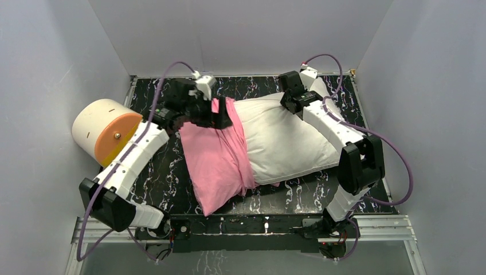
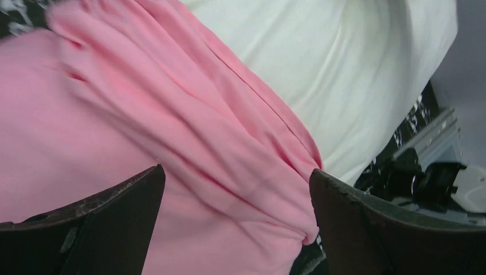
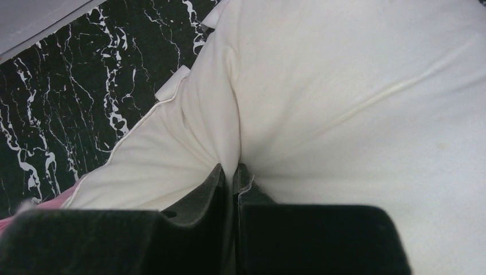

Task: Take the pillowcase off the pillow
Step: Remove the pillow from the pillowcase.

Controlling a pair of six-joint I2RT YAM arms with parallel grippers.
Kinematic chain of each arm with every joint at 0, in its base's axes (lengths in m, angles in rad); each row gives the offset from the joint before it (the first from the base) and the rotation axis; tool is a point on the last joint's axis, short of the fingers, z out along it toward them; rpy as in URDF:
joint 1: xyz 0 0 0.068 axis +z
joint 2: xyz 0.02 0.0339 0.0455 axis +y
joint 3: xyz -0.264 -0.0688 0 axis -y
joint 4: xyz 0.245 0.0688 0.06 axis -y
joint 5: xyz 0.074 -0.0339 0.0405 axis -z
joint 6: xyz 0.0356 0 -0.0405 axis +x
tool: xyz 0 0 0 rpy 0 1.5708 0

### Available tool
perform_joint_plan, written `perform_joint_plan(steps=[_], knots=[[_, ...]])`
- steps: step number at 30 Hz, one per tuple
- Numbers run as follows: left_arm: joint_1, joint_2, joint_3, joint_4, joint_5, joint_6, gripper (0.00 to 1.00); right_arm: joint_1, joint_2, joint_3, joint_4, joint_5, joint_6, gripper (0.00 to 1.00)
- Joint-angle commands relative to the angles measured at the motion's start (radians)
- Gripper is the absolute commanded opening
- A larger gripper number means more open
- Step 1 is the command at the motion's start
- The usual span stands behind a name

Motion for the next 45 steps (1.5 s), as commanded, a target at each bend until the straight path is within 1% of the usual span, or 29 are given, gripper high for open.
perform_joint_plan(steps=[1,2,3,5,7,8,9,12,14,15,17,19,21,22,24,26,29,30,32,33,34,36,37,39,41,42,43,44,45], knots=[[-0.14,0.06,-0.099,-0.056,-0.181,-0.024,0.91,-0.008,-0.04,-0.051,-0.107,-0.006,-0.026,0.15],[-0.143,0.067,-0.122,-0.057,-0.233,-0.024,0.83,-0.009,-0.039,-0.054,-0.11,0.002,-0.028,0.15],[-0.144,0.071,-0.145,-0.062,-0.306,-0.021,0.72,-0.01,-0.039,-0.059,-0.113,0.007,-0.029,0.15],[-0.144,0.071,-0.183,-0.08,-0.403,-0.016,0.52,-0.025,-0.04,-0.074,-0.112,0.0,-0.025,0.15],[-0.139,0.047,-0.23,-0.084,-0.492,-0.015,0.2,-0.051,-0.048,-0.098,-0.103,-0.013,-0.019,0.12],[-0.121,0.03,-0.256,-0.082,-0.507,-0.011,0.06,-0.064,-0.054,-0.113,-0.096,-0.016,-0.018,0.09],[-0.087,0.008,-0.276,-0.08,-0.496,-0.01,0.0,-0.08,-0.063,-0.126,-0.09,-0.017,-0.019,0.08],[0.067,-0.069,-0.333,-0.057,-0.402,0.008,0.0,-0.117,-0.087,-0.154,-0.076,-0.02,-0.027,0.03],[0.147,-0.109,-0.343,-0.059,-0.376,0.032,0.0,-0.13,-0.098,-0.164,-0.07,-0.031,-0.036,0.02],[0.169,-0.114,-0.344,-0.062,-0.365,0.043,0.0,-0.132,-0.105,-0.167,-0.064,-0.04,-0.041,0.02],[0.179,-0.108,-0.335,-0.068,-0.336,0.052,0.0,-0.131,-0.117,-0.171,-0.053,-0.076,-0.051,0.03],[0.18,-0.099,-0.33,-0.052,-0.222,0.059,0.0,-0.13,-0.139,-0.167,-0.033,-0.154,-0.088,0.09],[0.18,-0.096,-0.332,-0.02,-0.104,0.062,0.0,-0.13,-0.184,-0.181,0.023,-0.286,-0.156,0.17],[0.18,-0.094,-0.33,-0.011,-0.073,0.061,0.0,-0.131,-0.219,-0.196,0.065,-0.372,-0.213,0.22],[0.18,-0.08,-0.315,-0.006,-0.041,0.067,0.0,-0.132,-0.301,-0.241,0.147,-0.529,-0.289,0.33],[0.18,-0.064,-0.297,-0.008,-0.03,0.078,0.0,-0.129,-0.378,-0.265,0.204,-0.699,-0.357,0.47],[0.18,-0.04,-0.273,-0.007,-0.031,0.077,0.0,-0.107,-0.478,-0.305,0.213,-0.84,-0.427,0.75],[0.18,-0.032,-0.264,-0.003,-0.032,0.076,0.0,-0.086,-0.508,-0.32,0.204,-0.876,-0.456,0.82],[0.18,-0.009,-0.241,0.004,-0.027,0.072,0.0,-0.009,-0.571,-0.355,0.179,-0.902,-0.504,0.87],[0.18,0.003,-0.221,0.005,-0.026,0.069,0.0,0.052,-0.601,-0.379,0.176,-0.885,-0.521,0.9],[0.18,0.018,-0.203,0.005,-0.024,0.066,0.0,0.124,-0.63,-0.406,0.17,-0.846,-0.532,0.92],[0.179,0.044,-0.161,0.006,-0.023,0.068,0.0,0.286,-0.673,-0.469,0.167,-0.683,-0.543,0.96],[0.178,0.058,-0.143,0.005,-0.022,0.068,0.0,0.369,-0.679,-0.499,0.149,-0.518,-0.552,0.97],[0.178,0.09,-0.098,0.004,-0.018,0.075,0.0,0.49,-0.656,-0.552,0.128,-0.269,-0.548,0.98],[0.178,0.124,-0.053,-0.014,-0.012,0.086,0.0,0.562,-0.569,-0.583,0.098,-0.075,-0.526,0.98],[0.178,0.142,-0.028,-0.031,-0.01,0.091,0.0,0.58,-0.517,-0.593,0.082,0.046,-0.484,0.96],[0.178,0.154,-0.008,-0.057,-0.015,0.095,0.11,0.586,-0.464,-0.592,0.049,0.142,-0.428,0.89],[0.178,0.156,0.005,-0.073,-0.027,0.096,0.26,0.587,-0.41,-0.567,-0.009,0.203,-0.361,0.8],[0.177,0.148,0.012,-0.086,-0.048,0.09,0.42,0.587,-0.36,-0.518,-0.072,0.249,-0.257,0.61]])
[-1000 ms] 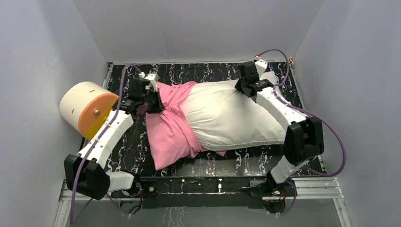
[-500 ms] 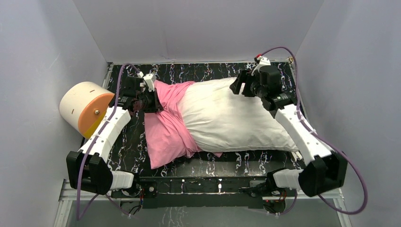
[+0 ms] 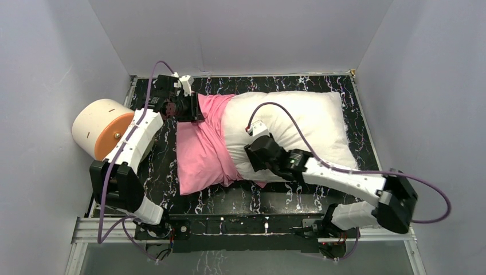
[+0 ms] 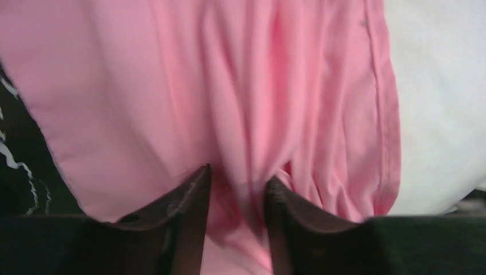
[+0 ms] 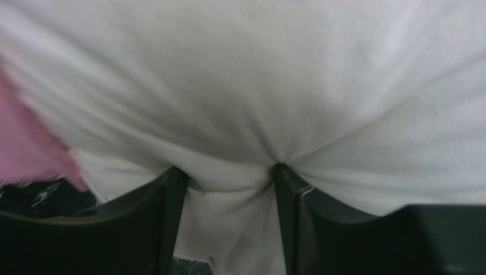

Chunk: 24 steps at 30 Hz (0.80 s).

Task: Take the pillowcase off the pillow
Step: Remove the pillow from the pillowcase.

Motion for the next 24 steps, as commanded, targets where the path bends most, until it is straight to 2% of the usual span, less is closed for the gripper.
perform_joint_plan(steps=[1,3,4,6,8,16,21,24], knots=[[0.006,-0.015,0.073,-0.07,-0.05,0.008,0.51,0.002,0.194,0.08,-0.234,0.461,0.262,0.5],[0.003,-0.072,0.069,-0.08,-0.067,-0.02,0.7,0.006,0.25,0.134,-0.248,0.401,0.291,0.38],[0.003,-0.106,0.062,-0.083,-0.062,-0.038,0.76,0.011,0.263,0.146,-0.23,0.369,0.3,0.33],[-0.001,-0.183,0.027,-0.086,-0.035,-0.085,0.82,0.019,0.26,0.147,-0.165,0.302,0.327,0.16],[-0.015,-0.265,-0.025,-0.098,0.006,-0.117,0.84,0.019,0.241,0.14,-0.101,0.242,0.36,0.05],[-0.184,-0.553,-0.34,-0.141,0.09,-0.241,0.83,0.018,0.203,0.172,-0.015,0.147,0.404,0.0],[-0.325,-0.586,-0.456,-0.076,0.007,-0.344,0.82,0.018,0.21,0.197,-0.022,0.096,0.416,0.0],[-0.373,-0.575,-0.493,-0.023,-0.081,-0.389,0.82,0.018,0.197,0.191,-0.023,0.085,0.43,0.0]])
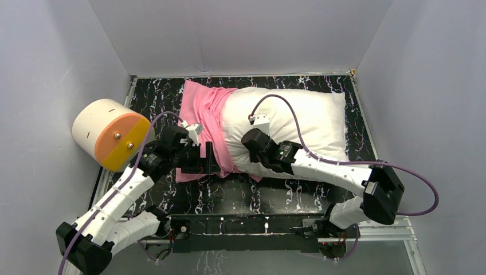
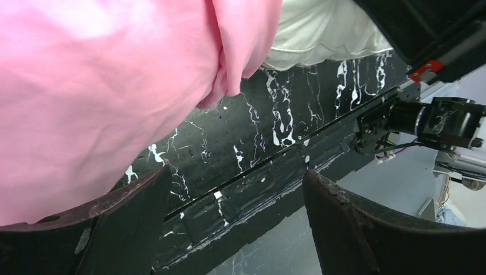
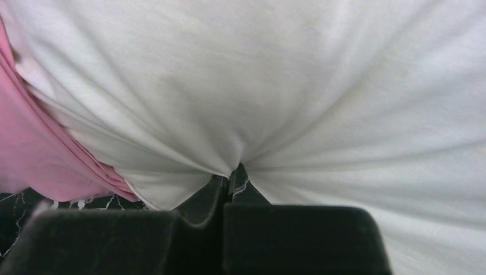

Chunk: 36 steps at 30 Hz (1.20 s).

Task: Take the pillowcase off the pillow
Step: Remove the pillow from the pillowcase.

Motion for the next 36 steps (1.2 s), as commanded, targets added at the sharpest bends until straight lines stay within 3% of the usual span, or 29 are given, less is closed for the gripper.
perform_joint_plan(steps=[1,7,12,14,15,16,18,19,26,29,32,33,35,36], knots=[[-0.06,0.004,-0.049,0.098,-0.11,-0.109,0.82,0.004,-0.017,0.032,0.066,-0.086,0.064,0.0],[-0.124,0.089,-0.163,0.331,-0.183,-0.197,0.82,0.005,-0.072,0.001,0.062,-0.087,0.076,0.0],[-0.182,0.219,-0.207,0.568,-0.197,-0.228,0.7,0.004,-0.126,-0.035,0.076,-0.098,0.092,0.0],[-0.206,0.249,-0.187,0.566,-0.27,-0.209,0.57,0.004,-0.137,-0.042,0.068,-0.091,0.09,0.0],[-0.213,0.247,-0.187,0.561,-0.326,-0.2,0.45,0.004,-0.143,-0.044,0.055,-0.083,0.089,0.0],[-0.215,0.236,-0.191,0.547,-0.386,-0.191,0.27,0.004,-0.151,-0.046,0.043,-0.07,0.087,0.0],[-0.216,0.201,-0.198,0.49,-0.501,-0.182,0.02,0.003,-0.169,-0.054,0.012,-0.027,0.088,0.0],[-0.215,0.178,-0.2,0.448,-0.558,-0.179,0.0,0.002,-0.182,-0.057,-0.009,-0.004,0.088,0.0],[-0.215,-0.005,-0.226,0.145,-0.866,-0.185,0.0,-0.059,-0.299,-0.139,-0.065,0.083,0.023,0.0],[-0.215,-0.072,-0.233,0.097,-0.858,-0.186,0.0,-0.067,-0.352,-0.178,-0.035,0.08,-0.08,0.0],[-0.214,-0.109,-0.231,0.155,-0.712,-0.128,0.0,-0.066,-0.386,-0.212,0.024,0.027,-0.2,0.0],[-0.216,-0.113,-0.226,0.185,-0.656,-0.107,0.06,-0.067,-0.39,-0.214,0.028,0.018,-0.217,0.0],[-0.216,-0.114,-0.203,0.209,-0.556,-0.095,0.45,-0.066,-0.388,-0.214,0.034,0.011,-0.233,0.0],[-0.217,-0.112,-0.19,0.215,-0.519,-0.093,0.59,-0.066,-0.384,-0.213,0.035,0.004,-0.233,0.0]])
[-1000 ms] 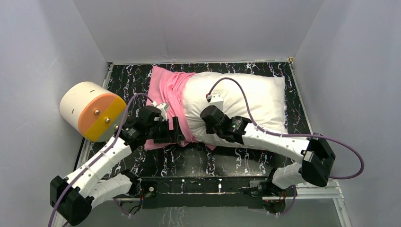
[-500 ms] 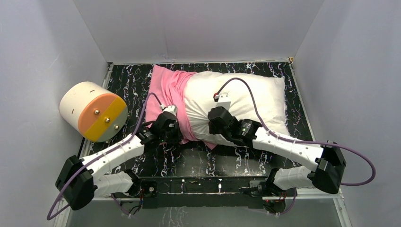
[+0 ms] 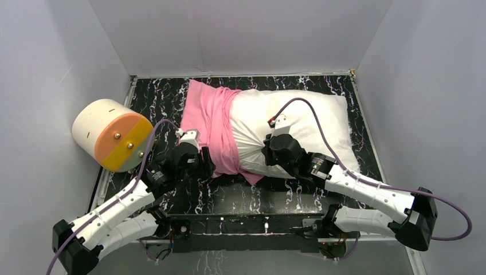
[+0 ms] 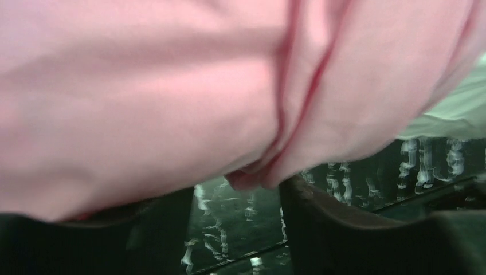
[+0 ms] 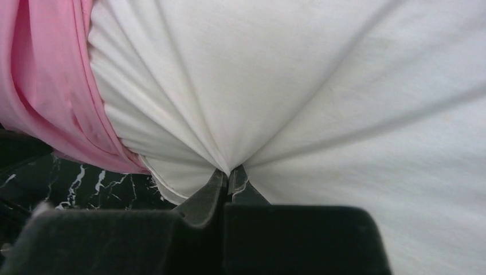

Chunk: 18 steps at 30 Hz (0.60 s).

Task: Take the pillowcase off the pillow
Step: Remove the pillow from the pillowcase.

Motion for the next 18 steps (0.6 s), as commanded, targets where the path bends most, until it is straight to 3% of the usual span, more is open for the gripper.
perform_joint_plan(steps=[1,4,11,18], knots=[[0.023,-0.022,0.051,-0.01,0.073,0.061,0.65,-0.029,-0.02,-0.012,-0.07,0.071,-0.116,0.0],[0.023,-0.006,0.112,0.014,0.184,0.054,0.71,-0.028,0.01,-0.003,-0.055,0.038,-0.076,0.0],[0.007,0.139,0.227,0.034,0.365,0.024,0.72,-0.029,0.099,0.047,-0.022,-0.003,0.054,0.0],[-0.038,0.271,0.093,0.21,0.192,-0.066,0.73,-0.029,0.085,0.042,0.047,-0.092,0.049,0.0]])
